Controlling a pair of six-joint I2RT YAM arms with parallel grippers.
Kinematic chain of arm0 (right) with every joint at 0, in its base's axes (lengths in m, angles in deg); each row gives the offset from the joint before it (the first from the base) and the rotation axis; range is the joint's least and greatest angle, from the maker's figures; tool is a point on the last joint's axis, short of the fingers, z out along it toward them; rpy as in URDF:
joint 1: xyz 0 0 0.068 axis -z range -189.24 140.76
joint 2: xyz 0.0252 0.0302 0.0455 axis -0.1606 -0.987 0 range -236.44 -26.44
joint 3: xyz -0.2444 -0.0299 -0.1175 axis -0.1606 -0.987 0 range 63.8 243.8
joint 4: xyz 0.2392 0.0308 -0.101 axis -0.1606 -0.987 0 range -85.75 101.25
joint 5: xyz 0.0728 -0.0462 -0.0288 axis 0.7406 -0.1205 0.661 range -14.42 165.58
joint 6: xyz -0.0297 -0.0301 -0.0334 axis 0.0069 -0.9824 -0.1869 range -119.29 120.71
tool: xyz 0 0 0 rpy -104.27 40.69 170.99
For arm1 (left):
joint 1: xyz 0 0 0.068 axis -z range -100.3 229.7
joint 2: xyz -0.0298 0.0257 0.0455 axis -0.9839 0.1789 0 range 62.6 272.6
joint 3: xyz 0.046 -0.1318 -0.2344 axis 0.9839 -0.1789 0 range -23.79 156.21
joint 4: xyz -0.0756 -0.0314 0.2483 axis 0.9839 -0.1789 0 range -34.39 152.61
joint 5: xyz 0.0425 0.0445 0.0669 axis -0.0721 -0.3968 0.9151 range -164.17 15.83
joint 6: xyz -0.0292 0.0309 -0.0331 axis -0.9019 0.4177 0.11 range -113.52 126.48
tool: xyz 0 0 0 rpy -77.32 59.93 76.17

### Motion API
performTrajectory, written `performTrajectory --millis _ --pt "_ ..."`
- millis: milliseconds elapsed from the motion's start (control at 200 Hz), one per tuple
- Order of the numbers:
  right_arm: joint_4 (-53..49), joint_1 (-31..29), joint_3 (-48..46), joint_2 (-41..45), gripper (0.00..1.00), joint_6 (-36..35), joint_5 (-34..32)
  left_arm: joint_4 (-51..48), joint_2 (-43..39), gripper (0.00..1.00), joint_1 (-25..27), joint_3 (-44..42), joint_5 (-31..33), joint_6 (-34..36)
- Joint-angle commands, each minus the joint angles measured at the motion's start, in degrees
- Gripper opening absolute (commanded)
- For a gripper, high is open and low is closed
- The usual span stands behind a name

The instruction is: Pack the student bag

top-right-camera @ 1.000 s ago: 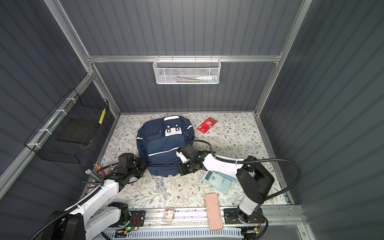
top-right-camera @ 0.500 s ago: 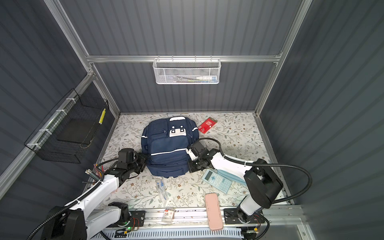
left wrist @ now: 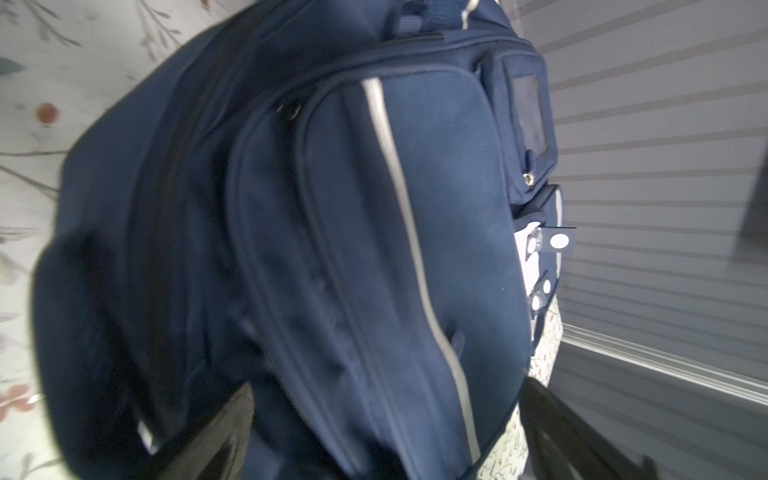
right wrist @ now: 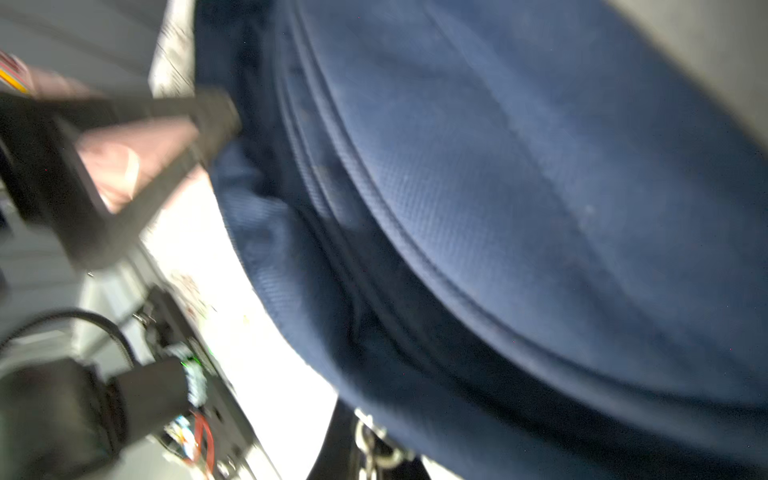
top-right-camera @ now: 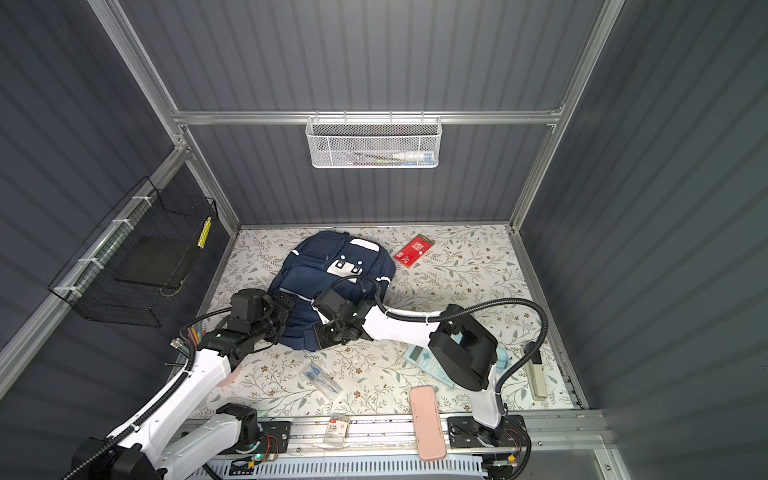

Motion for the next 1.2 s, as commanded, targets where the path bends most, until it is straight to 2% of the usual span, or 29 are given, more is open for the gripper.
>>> performTrajectory --millis 0,165,300,415,495,635,745,835,886,956,1021,1111,1196 --pt "4.7 2.4 1.6 -0.7 0.0 3.7 0.2 -5.6 -1.2 1.0 0.2 0.7 0.0 -0.7" --pt "7.3 2.2 1.5 -1.0 0.0 3.5 1.7 1.9 -0.1 1.0 1.1 -4.3 -4.7 -7.5" --pt "5.9 1.0 2.6 -1.3 0.0 1.9 1.0 6.3 1.9 0.84 6.2 -4.7 -3.0 -10.3" --pt "6.5 0.9 2.7 -1.9 0.0 2.4 1.4 6.1 1.8 0.85 10.1 -4.4 -1.6 -13.0" --pt "7.0 0.8 2.6 -1.8 0.0 2.1 1.1 6.3 1.2 0.87 10.2 -5.0 -2.6 -15.3" --pt "7.6 0.8 1.4 -1.5 0.0 2.6 0.3 2.3 -0.2 0.89 10.4 -4.0 -1.5 -15.3" --pt "7.3 0.4 1.2 -1.0 0.0 1.9 -0.8 3.5 -0.1 0.89 11.8 -4.8 -1.4 -16.6" --pt "8.3 0.2 0.4 -0.4 0.0 1.4 -0.5 4.2 1.3 0.87 15.6 -6.0 0.2 -19.4" --pt "9.1 -0.2 -0.3 -0.1 0.0 1.0 -0.8 5.7 2.4 0.82 16.0 -7.3 0.6 -20.1" --pt "10.1 -0.8 -0.8 0.3 0.0 0.3 -0.3 8.4 3.4 0.64 15.8 -8.8 2.7 -20.7" --pt "9.1 -1.1 -0.7 0.4 0.0 -0.4 -0.3 7.5 3.7 0.42 15.8 -8.1 5.8 -19.5" --pt "8.8 -1.3 -2.1 1.3 0.0 -0.6 -0.5 6.4 5.0 0.35 15.8 -7.2 6.6 -18.4" --pt "8.3 -1.2 -4.3 2.8 0.0 -1.3 -1.1 7.4 5.7 0.2 15.8 -7.5 6.8 -18.3"
